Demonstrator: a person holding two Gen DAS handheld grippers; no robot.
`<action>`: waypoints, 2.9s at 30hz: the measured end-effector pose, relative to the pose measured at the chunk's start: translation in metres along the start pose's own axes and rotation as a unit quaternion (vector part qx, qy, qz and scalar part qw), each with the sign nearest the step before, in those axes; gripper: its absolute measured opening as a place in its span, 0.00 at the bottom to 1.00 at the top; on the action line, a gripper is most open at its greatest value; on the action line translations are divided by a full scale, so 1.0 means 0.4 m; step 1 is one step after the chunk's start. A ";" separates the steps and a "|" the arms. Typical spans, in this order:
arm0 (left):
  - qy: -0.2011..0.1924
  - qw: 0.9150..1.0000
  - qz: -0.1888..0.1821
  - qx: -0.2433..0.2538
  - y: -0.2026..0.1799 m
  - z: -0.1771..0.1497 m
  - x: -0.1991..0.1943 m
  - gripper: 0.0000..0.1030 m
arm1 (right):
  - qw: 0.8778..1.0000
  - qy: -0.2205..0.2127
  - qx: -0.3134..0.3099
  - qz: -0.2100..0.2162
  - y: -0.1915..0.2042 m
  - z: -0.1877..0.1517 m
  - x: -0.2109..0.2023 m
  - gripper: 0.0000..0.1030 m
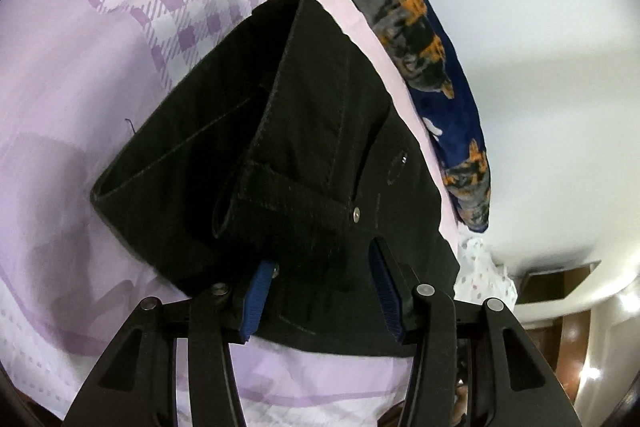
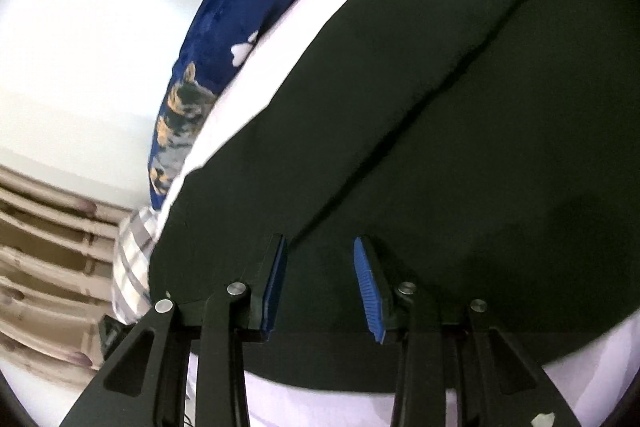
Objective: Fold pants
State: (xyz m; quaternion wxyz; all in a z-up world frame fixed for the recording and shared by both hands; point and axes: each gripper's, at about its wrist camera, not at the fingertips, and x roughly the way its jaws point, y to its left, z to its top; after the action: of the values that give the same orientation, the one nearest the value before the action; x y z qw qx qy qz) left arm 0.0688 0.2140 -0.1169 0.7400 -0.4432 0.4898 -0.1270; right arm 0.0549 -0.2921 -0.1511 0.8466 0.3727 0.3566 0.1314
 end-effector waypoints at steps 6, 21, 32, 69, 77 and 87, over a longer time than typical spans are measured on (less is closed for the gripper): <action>-0.015 1.000 0.006 -0.007 0.017 0.011 0.009 0.43 | 0.999 -0.033 0.016 -0.009 -0.012 0.064 0.015 0.29; 0.012 0.995 0.052 0.080 0.002 0.041 -0.007 0.21 | 0.996 -0.067 -0.011 -0.055 0.029 0.080 -0.075 0.05; 0.057 0.961 0.141 0.233 -0.043 0.063 -0.024 0.21 | 0.996 -0.016 -0.016 -0.084 0.026 -0.077 -0.124 0.05; 0.116 0.866 0.102 0.475 -0.353 -0.283 0.094 0.43 | 0.994 -0.073 0.084 -0.011 -0.216 0.103 -0.189 0.24; 0.164 0.798 0.069 0.576 -0.484 -0.476 0.330 0.44 | 0.995 -0.071 0.076 -0.001 -0.200 0.147 -0.210 0.24; 0.176 0.761 0.085 0.619 -0.541 -0.610 0.535 0.37 | 0.995 -0.064 0.078 -0.001 -0.197 0.178 -0.219 0.25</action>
State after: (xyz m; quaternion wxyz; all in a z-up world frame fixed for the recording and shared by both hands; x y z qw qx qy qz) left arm 0.0223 -0.1734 -0.1101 0.7617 0.1850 0.4621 -0.4148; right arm 0.0392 -0.4273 -0.1307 0.8364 0.4444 0.3114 0.0779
